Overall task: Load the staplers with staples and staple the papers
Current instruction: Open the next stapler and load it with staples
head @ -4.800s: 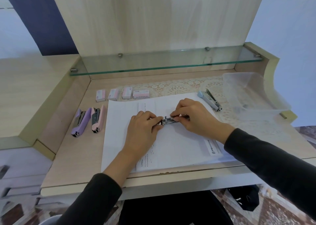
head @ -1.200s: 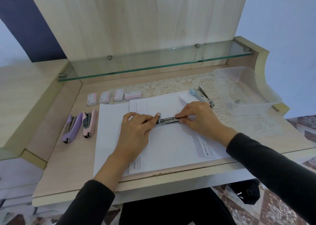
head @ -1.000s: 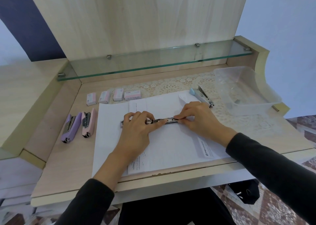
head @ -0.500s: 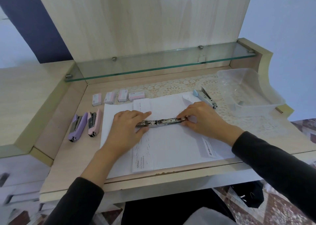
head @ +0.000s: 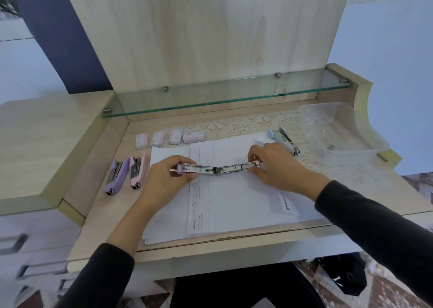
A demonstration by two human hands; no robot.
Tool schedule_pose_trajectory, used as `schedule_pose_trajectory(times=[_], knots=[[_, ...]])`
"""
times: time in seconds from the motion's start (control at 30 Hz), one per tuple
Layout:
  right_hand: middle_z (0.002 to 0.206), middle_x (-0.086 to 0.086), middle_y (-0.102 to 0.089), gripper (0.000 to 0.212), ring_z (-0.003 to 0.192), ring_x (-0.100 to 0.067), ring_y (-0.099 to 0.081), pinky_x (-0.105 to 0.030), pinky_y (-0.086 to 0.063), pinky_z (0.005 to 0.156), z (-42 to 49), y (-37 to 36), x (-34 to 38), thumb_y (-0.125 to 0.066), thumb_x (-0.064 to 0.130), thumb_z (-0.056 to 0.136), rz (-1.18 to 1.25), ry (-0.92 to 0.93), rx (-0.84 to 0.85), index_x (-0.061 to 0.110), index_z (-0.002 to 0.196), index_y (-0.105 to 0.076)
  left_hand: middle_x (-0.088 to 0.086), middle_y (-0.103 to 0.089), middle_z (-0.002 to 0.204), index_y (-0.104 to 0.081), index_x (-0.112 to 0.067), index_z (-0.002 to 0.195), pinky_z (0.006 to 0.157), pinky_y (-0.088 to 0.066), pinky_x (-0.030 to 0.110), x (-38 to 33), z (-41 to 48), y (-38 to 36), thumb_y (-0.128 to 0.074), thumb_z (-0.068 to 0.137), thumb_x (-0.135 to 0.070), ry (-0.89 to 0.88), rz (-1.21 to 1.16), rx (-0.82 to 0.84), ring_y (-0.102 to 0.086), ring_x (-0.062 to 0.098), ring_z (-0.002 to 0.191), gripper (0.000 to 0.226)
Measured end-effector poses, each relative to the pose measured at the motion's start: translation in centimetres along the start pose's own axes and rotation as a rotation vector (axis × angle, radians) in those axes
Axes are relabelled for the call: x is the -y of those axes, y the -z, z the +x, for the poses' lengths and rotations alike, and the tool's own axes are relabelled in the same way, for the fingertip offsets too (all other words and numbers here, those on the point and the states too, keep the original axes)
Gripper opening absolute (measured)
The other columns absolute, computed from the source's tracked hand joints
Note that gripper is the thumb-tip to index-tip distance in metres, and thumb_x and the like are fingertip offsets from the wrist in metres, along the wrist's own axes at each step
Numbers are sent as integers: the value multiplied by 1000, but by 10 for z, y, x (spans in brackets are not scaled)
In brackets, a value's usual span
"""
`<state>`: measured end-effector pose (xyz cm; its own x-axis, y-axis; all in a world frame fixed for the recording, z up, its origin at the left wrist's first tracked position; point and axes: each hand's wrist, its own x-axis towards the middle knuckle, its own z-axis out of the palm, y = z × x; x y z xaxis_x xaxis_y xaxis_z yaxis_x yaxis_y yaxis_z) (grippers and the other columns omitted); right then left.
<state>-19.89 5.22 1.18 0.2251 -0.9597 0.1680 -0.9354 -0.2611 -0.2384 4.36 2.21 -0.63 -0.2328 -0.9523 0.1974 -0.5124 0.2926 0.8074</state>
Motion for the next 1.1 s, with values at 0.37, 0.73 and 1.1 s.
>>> schedule_pose_trajectory(times=[0.37, 0.73, 1.1], knots=[[71, 0, -67, 19, 67, -9, -62, -28, -52, 78, 5, 4, 23, -68, 1, 75, 978, -140, -77, 16, 85, -68, 0, -71, 87, -67, -20, 91, 82, -53, 32, -28, -7, -30, -72, 74, -6, 93, -360, -179, -66, 13, 81, 23], [71, 5, -67, 13, 60, 1, -60, -11, -48, 63, 6, -4, 36, -75, 17, 71, 864, -138, -198, 16, 84, -70, -10, -64, 96, -47, -25, 132, 67, -49, 5, -45, -12, -38, -77, 63, -34, 96, -325, -193, -62, -3, 85, 76], [86, -4, -73, 23, 80, -10, -68, -20, -55, 77, 4, -15, 41, -71, 8, 75, 811, -54, -130, 12, 97, -71, -3, -60, 95, -61, -31, 102, 71, -39, -3, -45, -16, -34, -73, 74, -8, -55, -298, -181, -57, 2, 93, 38]])
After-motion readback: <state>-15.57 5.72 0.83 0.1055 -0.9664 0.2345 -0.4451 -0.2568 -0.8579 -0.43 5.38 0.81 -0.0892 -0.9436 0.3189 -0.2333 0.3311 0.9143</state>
